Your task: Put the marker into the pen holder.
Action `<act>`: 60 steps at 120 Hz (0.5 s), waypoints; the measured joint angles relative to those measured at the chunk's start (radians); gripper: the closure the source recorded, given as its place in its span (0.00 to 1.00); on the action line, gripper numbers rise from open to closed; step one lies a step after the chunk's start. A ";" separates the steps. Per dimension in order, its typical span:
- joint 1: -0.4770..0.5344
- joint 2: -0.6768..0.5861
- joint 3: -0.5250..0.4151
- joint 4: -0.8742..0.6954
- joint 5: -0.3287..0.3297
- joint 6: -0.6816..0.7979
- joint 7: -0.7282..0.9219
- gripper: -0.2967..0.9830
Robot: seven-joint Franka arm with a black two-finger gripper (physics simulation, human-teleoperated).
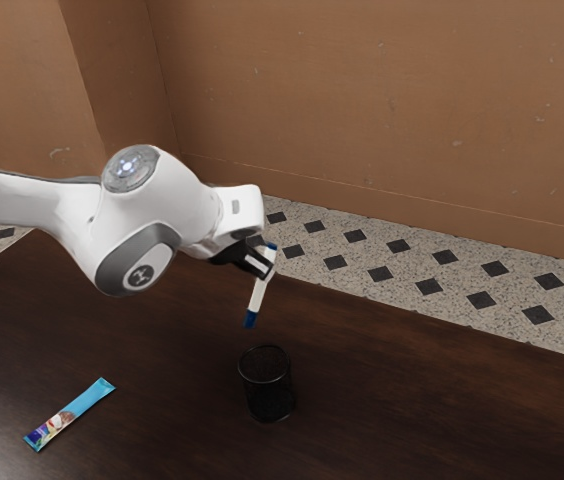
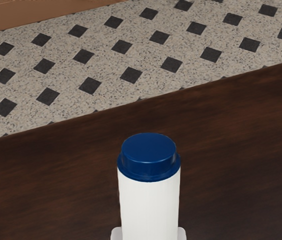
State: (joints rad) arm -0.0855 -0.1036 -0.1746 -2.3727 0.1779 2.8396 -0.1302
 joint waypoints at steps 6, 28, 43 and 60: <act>0.002 0.009 -0.002 0.001 0.002 0.020 -0.028 0.85; 0.009 0.040 -0.009 0.002 0.011 0.074 -0.112 0.85; 0.003 0.038 -0.032 -0.003 0.001 0.092 -0.158 0.85; -0.008 -0.011 -0.046 -0.066 -0.007 0.098 -0.211 0.85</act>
State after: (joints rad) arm -0.0933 -0.1151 -0.2209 -2.4384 0.1709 2.9377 -0.3409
